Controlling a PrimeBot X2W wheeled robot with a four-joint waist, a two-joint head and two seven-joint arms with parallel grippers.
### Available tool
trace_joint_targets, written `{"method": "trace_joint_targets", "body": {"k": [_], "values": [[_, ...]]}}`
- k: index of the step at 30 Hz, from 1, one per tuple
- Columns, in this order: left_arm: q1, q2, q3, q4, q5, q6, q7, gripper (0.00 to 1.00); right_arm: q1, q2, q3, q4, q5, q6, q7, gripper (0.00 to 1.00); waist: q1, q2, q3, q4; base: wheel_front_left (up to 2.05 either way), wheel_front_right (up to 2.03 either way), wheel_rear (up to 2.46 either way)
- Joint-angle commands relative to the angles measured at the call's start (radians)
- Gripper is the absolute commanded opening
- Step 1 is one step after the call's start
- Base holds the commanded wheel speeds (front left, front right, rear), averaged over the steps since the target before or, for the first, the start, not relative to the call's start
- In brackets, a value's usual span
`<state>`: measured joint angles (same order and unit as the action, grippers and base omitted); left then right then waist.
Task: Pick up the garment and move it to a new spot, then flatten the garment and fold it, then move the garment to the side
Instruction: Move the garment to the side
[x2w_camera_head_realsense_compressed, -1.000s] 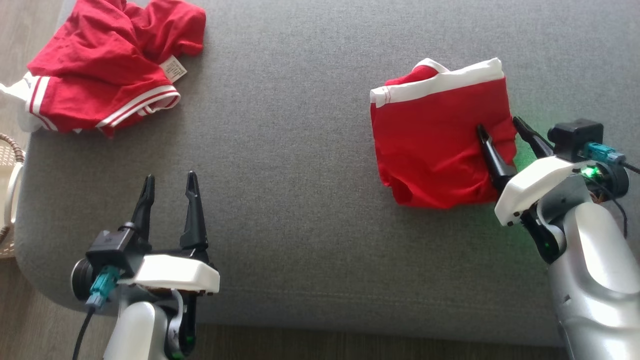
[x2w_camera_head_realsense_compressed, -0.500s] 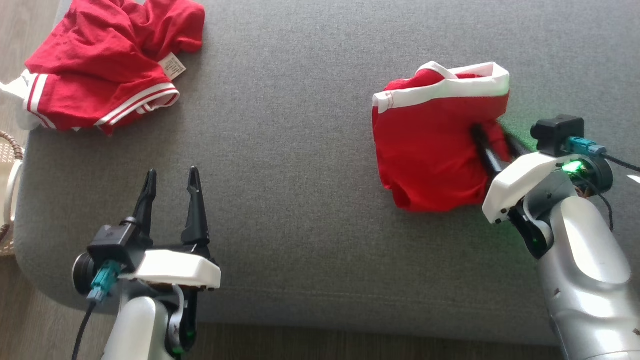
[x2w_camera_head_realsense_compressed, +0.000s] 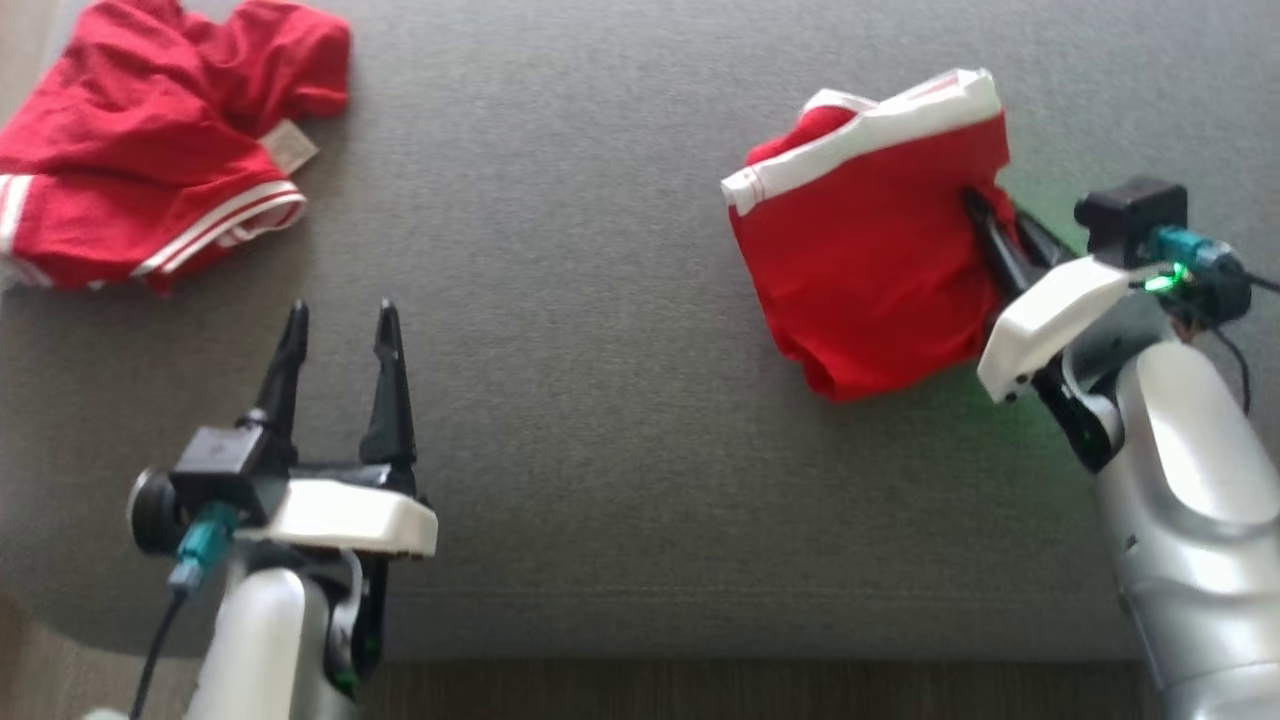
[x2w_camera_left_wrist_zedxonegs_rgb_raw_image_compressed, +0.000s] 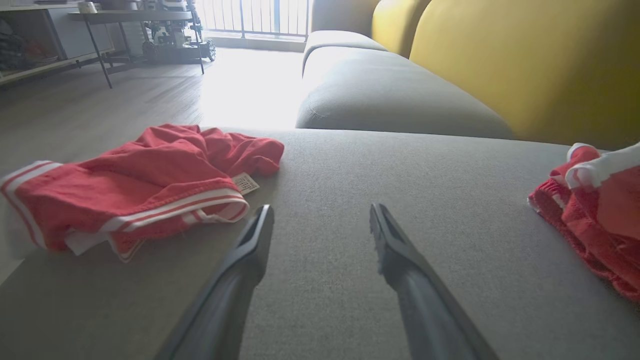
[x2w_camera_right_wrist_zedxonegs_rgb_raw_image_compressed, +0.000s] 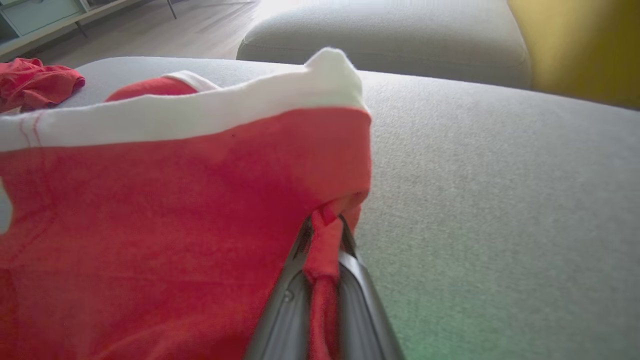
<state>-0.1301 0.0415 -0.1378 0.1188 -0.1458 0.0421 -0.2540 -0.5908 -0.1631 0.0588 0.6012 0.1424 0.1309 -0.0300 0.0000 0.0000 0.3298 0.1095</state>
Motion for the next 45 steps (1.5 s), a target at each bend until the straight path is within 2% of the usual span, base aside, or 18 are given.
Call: {"method": "trace_joint_targets", "body": {"k": [1,10,16,19,33,39,45], "values": [[-0.059,0.009,0.043,-0.043,0.023,-0.012,-0.008,1.0,-0.049,-0.013,0.034,-0.049,-0.002,0.0,-0.01,0.0,0.0,0.0,0.024,-0.034,0.0,0.0,0.0],[-0.164,0.025,0.064,-0.057,0.077,-0.058,-0.008,1.0,-0.142,-0.089,0.076,-0.072,0.034,0.0,-0.022,0.0,0.0,0.0,0.104,-0.147,0.0,0.0,0.0],[-0.243,0.048,0.06,-0.064,0.106,-0.085,-0.008,1.0,-0.224,-0.128,0.066,-0.005,0.075,0.0,-0.036,0.0,0.0,0.0,0.17,-0.22,0.0,0.0,0.0],[-0.284,0.057,0.055,-0.089,0.113,-0.096,-0.008,1.0,-0.269,-0.163,0.082,0.041,0.057,0.0,-0.065,0.0,0.0,0.0,0.199,-0.242,0.0,0.0,0.0],[-0.39,0.101,0.016,-0.141,0.146,-0.122,-0.008,1.0,-0.462,-0.266,0.101,0.322,0.015,0.0,-0.177,0.0,0.0,0.0,0.296,-0.29,0.0,0.0,0.0],[-0.428,0.111,-0.01,-0.156,0.154,-0.129,-0.008,1.0,-0.531,-0.317,0.096,0.429,-0.049,0.0,-0.2,0.0,0.0,0.0,0.317,-0.294,0.0,0.0,0.0],[-0.457,0.12,-0.032,-0.174,0.159,-0.134,0.0,1.0,-0.594,-0.378,0.038,0.51,-0.116,0.0,-0.214,0.0,0.0,0.0,0.344,-0.293,0.0,0.0,0.0]]}}
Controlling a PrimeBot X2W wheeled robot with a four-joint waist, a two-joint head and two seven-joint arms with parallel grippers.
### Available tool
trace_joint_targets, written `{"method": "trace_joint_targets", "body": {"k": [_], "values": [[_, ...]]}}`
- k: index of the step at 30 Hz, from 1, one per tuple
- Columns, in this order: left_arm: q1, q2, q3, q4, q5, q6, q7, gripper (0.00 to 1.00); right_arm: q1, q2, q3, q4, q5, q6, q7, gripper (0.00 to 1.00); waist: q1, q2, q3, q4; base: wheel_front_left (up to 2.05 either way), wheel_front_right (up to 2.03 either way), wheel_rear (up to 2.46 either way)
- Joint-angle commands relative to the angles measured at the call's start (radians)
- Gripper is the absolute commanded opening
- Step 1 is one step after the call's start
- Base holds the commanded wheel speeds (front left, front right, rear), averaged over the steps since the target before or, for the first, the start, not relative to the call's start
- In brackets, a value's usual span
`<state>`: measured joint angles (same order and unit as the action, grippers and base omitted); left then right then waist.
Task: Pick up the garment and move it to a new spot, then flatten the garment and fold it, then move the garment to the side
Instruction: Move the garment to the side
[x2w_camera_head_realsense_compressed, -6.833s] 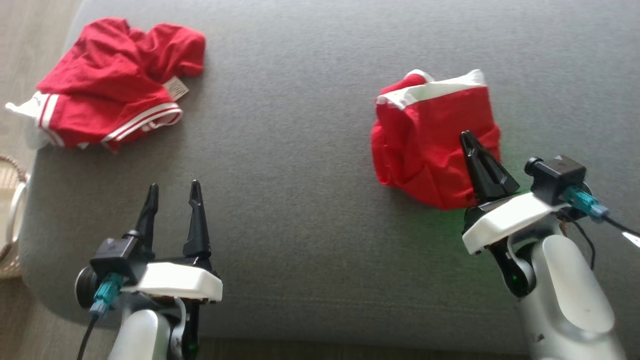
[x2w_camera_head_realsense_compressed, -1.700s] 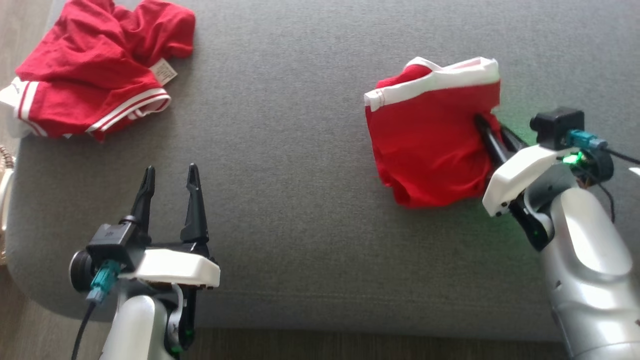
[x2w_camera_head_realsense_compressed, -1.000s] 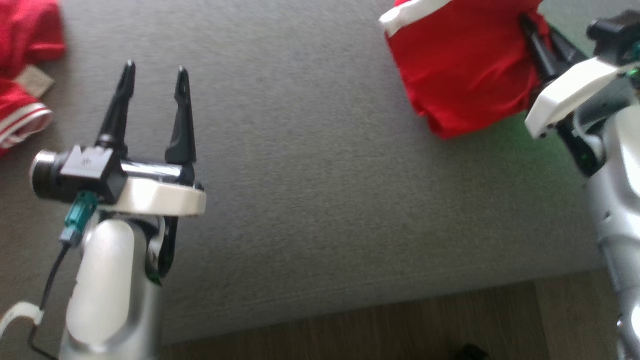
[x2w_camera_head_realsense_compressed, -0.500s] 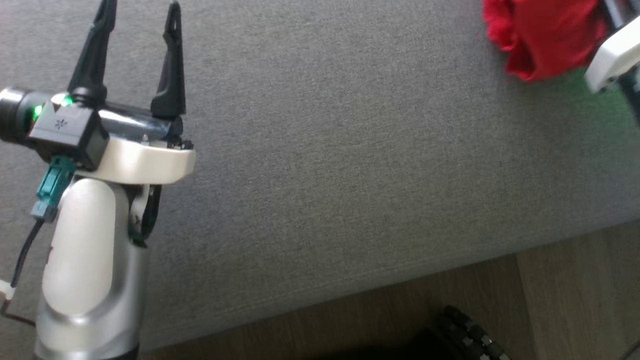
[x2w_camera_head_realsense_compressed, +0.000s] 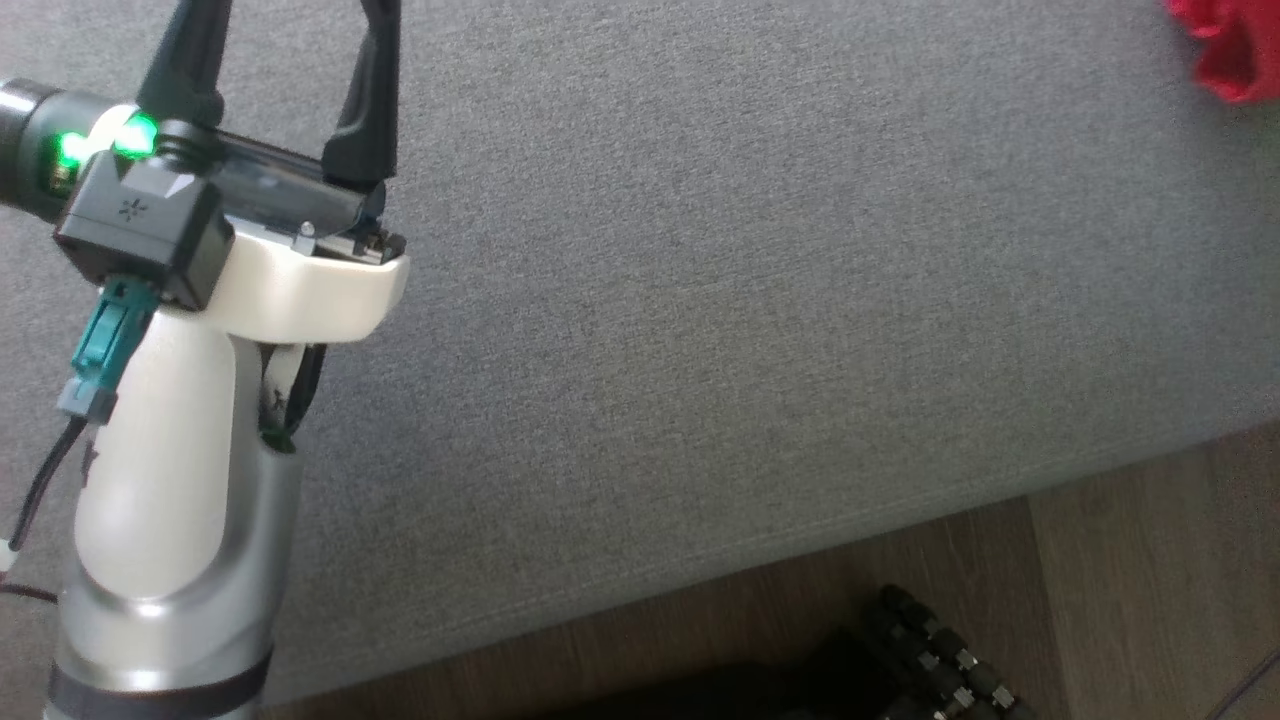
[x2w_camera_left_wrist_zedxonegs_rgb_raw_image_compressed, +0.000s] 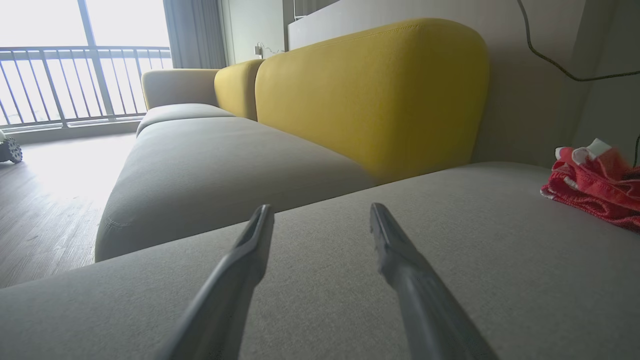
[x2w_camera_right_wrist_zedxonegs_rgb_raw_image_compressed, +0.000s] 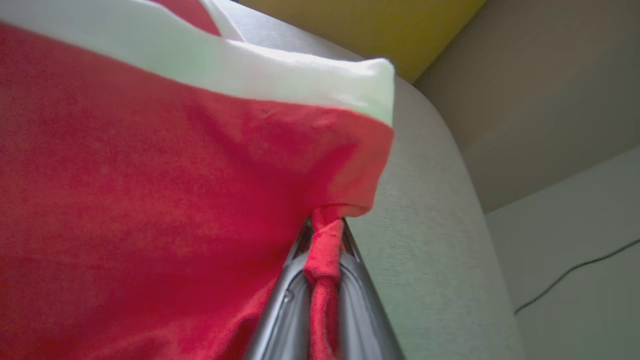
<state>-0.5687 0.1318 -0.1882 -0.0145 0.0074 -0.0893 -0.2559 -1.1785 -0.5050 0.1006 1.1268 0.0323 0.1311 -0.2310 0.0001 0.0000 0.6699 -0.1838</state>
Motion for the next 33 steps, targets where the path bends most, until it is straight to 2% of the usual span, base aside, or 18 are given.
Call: {"method": "trace_joint_targets", "body": {"k": [1,6,14,15,16,22,26,33], "values": [[-0.021,0.031,0.016,-0.045,0.006,-0.003,0.005,1.0,-0.015,-0.044,-0.016,-0.007,-0.018,0.0,-0.015,0.0,-0.0001,0.0,0.009,0.0,0.0,0.0,0.0],[-0.027,0.037,0.005,-0.057,0.007,-0.005,0.014,1.0,-0.051,-0.073,-0.091,0.021,-0.079,0.0,-0.023,0.0,-0.0001,0.0,0.028,0.0,0.0,0.0,0.0],[-0.025,0.042,-0.004,-0.06,0.004,-0.002,0.017,1.0,-0.061,-0.065,-0.192,0.027,-0.17,0.0,-0.028,0.0,-0.0001,0.0,0.038,0.003,0.0,0.0,0.0],[-0.026,0.043,-0.005,-0.06,0.003,-0.002,0.017,1.0,-0.06,-0.065,-0.209,0.024,-0.184,0.0,-0.028,0.05,-0.0001,0.0,0.039,0.004,0.0,0.0,0.0],[-0.027,0.042,-0.005,-0.059,0.001,-0.001,0.017,1.0,-0.059,-0.065,-0.231,0.023,-0.194,0.0,-0.029,1.0,-0.0001,0.0,0.038,0.006,0.0,0.0,0.0],[-0.025,0.035,-0.008,-0.04,-0.011,0.009,0.009,1.0,-0.038,-0.039,-0.329,-0.011,-0.258,0.0,-0.03,1.0,-0.0001,0.0,0.01,0.018,0.0,0.0,0.0],[-0.005,0.017,-0.006,-0.015,-0.032,0.025,-0.001,1.0,-0.001,0.012,-0.394,-0.086,-0.257,0.0,-0.031,1.0,-0.0001,0.0,-0.051,0.041,0.0,0.0,0.0],[0.058,0.003,0.022,-0.003,-0.064,0.051,-0.005,1.0,0.109,0.12,-0.345,-0.257,-0.192,0.0,-0.031,1.0,-0.0001,0.0,-0.166,0.072,0.0,0.0,0.0]]}}
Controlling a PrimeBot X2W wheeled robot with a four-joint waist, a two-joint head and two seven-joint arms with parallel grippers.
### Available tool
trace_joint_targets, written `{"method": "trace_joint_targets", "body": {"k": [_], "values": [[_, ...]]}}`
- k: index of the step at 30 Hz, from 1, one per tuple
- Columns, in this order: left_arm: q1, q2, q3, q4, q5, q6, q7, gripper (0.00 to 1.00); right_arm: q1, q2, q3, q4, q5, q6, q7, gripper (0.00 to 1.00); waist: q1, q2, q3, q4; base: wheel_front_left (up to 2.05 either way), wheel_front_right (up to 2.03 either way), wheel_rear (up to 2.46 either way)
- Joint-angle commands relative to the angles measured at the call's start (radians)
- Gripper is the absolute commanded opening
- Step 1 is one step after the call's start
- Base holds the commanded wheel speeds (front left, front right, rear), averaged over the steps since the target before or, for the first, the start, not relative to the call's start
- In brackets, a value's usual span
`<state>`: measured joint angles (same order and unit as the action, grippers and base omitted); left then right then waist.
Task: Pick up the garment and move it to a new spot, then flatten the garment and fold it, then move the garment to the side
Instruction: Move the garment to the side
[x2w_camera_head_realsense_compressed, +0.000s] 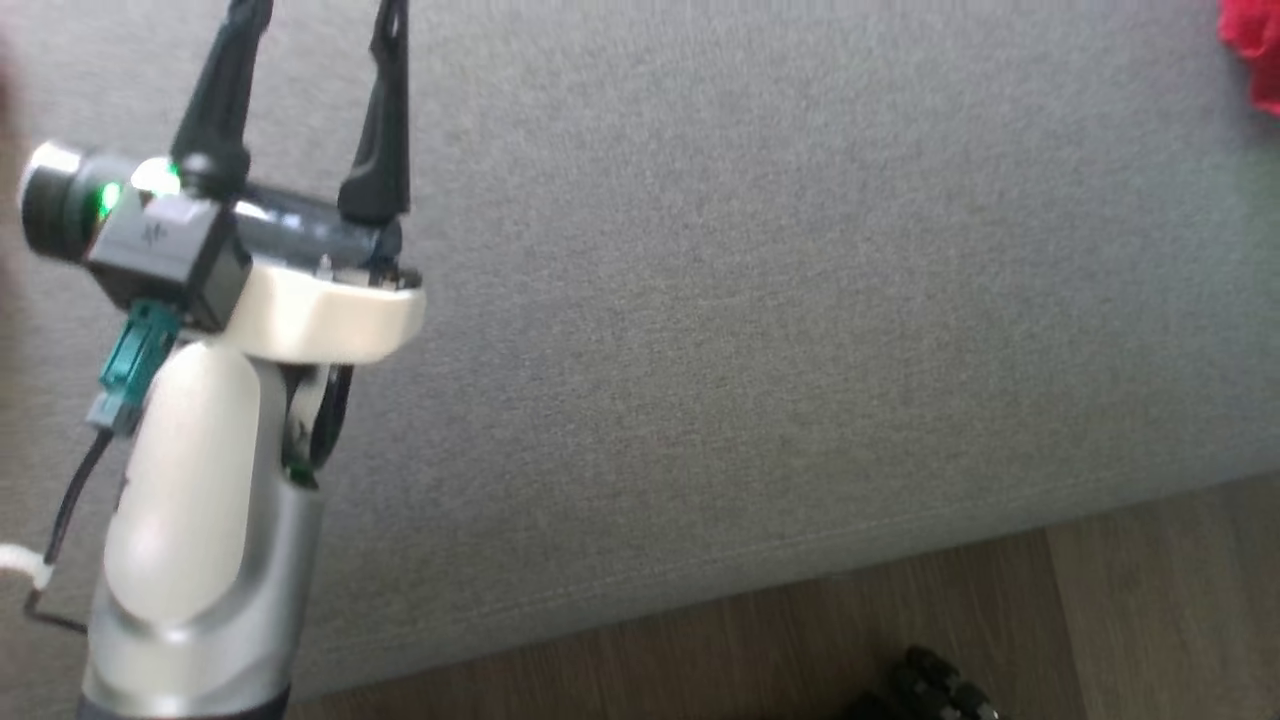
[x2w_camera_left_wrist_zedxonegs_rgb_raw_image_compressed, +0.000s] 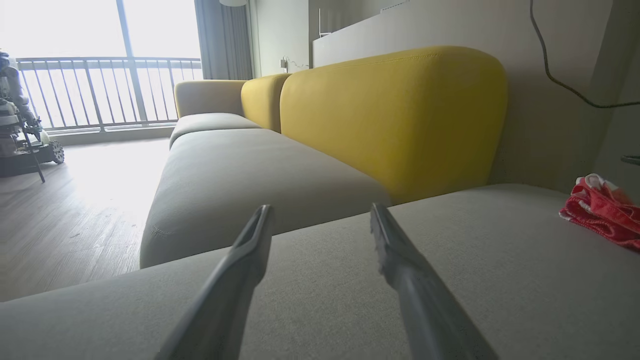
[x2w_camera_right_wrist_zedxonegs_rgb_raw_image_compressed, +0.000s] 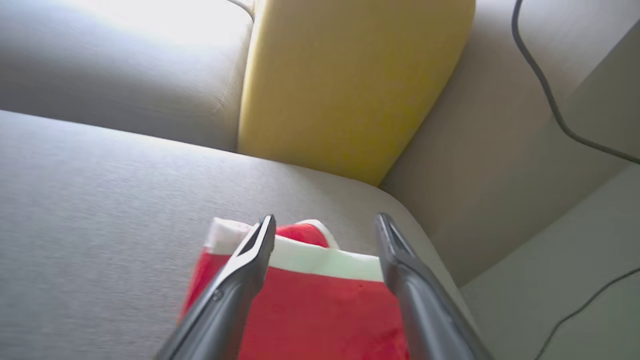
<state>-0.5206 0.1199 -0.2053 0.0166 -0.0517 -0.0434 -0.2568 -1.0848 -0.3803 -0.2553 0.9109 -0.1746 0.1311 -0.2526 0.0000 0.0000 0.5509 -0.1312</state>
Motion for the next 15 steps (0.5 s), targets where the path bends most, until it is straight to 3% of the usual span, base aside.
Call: {"method": "trace_joint_targets", "body": {"k": [1,15], "values": [[0.024,0.013,0.047,-0.036,-0.01,0.01,-0.004,1.0,0.033,0.012,0.029,-0.065,0.034,0.0,-0.009,1.0,0.0,0.0,-0.066,0.022,0.0,0.0,0.0],[0.28,-0.034,0.172,-0.067,-0.077,0.069,-0.005,1.0,0.333,0.153,0.252,-0.389,0.269,0.0,0.005,1.0,0.0,0.0,-0.279,0.101,0.0,0.0,0.0]]}}
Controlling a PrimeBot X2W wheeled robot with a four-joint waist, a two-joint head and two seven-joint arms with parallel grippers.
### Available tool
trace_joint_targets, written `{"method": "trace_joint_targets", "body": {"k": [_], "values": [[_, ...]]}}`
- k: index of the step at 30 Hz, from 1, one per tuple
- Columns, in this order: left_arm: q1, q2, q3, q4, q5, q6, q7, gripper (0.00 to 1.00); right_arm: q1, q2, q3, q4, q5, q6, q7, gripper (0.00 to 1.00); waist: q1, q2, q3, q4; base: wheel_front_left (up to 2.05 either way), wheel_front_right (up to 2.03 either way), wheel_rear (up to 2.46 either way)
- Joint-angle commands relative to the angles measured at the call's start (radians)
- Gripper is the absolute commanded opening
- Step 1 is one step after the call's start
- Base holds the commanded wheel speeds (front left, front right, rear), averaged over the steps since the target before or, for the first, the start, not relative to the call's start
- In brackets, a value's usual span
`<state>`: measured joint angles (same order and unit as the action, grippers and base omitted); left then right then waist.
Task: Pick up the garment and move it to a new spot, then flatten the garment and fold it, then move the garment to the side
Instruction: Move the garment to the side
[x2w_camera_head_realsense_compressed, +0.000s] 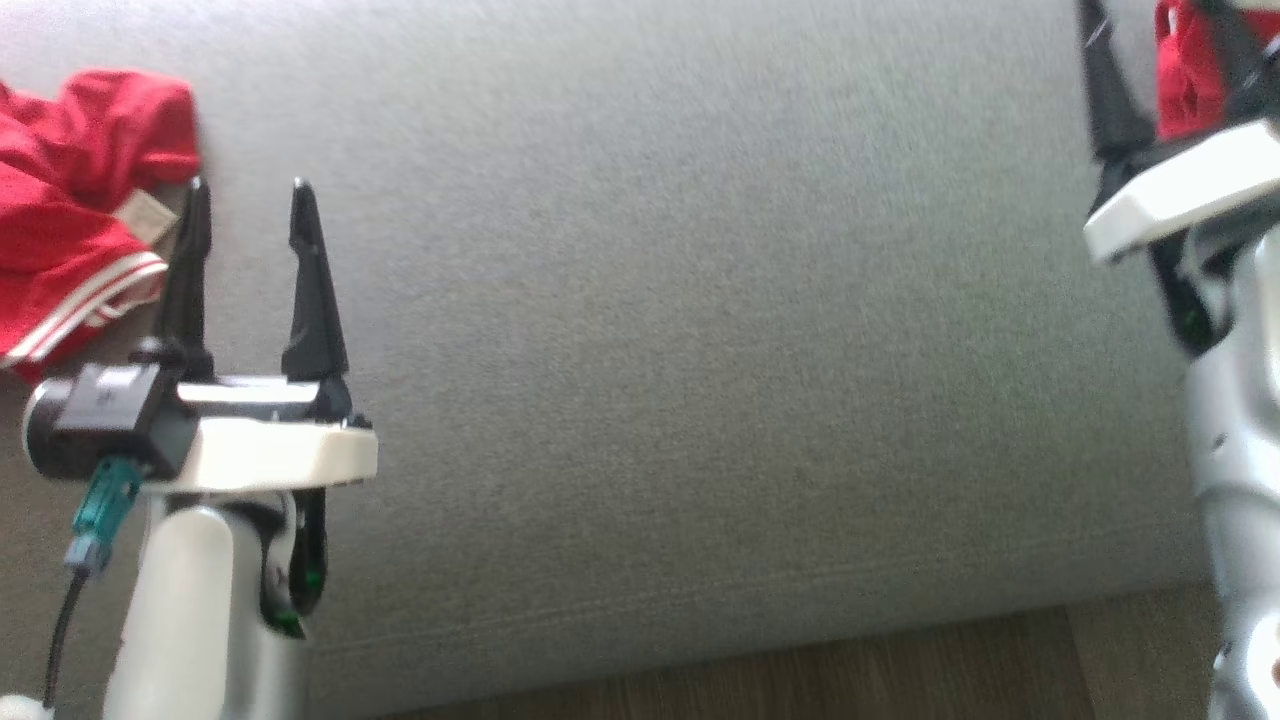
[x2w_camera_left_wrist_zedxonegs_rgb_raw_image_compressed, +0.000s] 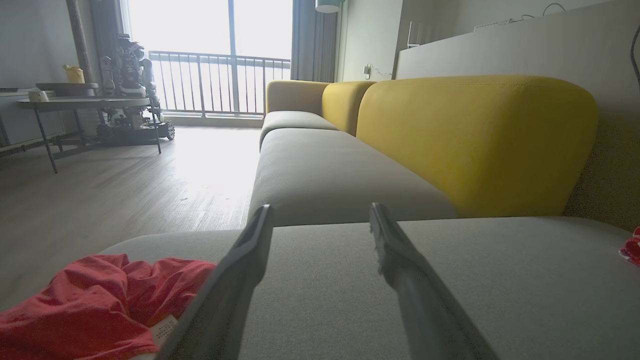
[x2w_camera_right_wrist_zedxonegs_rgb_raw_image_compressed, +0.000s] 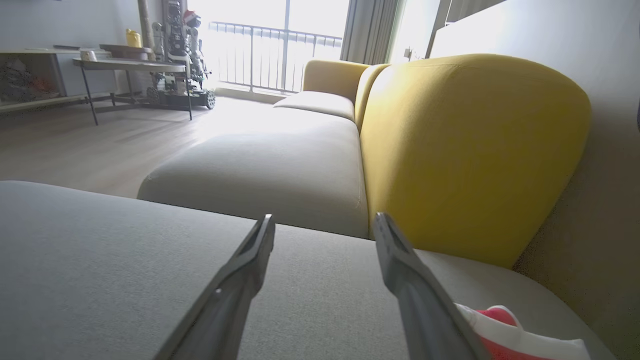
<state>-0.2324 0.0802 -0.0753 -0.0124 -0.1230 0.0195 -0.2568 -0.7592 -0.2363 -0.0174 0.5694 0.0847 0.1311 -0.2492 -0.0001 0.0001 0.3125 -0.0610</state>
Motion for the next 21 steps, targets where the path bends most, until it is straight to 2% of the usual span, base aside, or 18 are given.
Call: {"method": "trace_joint_targets", "body": {"k": [1,9,13,21], "values": [[0.007,0.002,0.047,-0.037,-0.006,0.008,-0.005,1.0,0.033,0.019,0.02,-0.071,0.017,0.0,0.007,1.0,0.0001,-0.0001,-0.054,0.037,0.0,0.0,0.0],[0.105,-0.019,0.065,-0.024,-0.011,0.019,-0.005,1.0,0.233,0.088,0.007,-0.219,0.018,0.0,0.035,1.0,0.0001,-0.0001,-0.133,0.081,0.0,0.0,0.0],[0.15,-0.026,0.033,-0.013,-0.011,0.023,-0.005,1.0,0.343,0.121,-0.041,-0.281,0.003,0.0,0.036,1.0,0.0001,-0.0001,-0.167,0.103,0.0,0.0,0.0],[0.21,-0.03,-0.01,-0.011,-0.073,0.09,-0.005,1.0,0.517,0.169,-0.089,-0.394,-0.055,0.0,0.023,1.0,0.0001,-0.0001,-0.189,0.123,0.0,0.0,0.0]]}}
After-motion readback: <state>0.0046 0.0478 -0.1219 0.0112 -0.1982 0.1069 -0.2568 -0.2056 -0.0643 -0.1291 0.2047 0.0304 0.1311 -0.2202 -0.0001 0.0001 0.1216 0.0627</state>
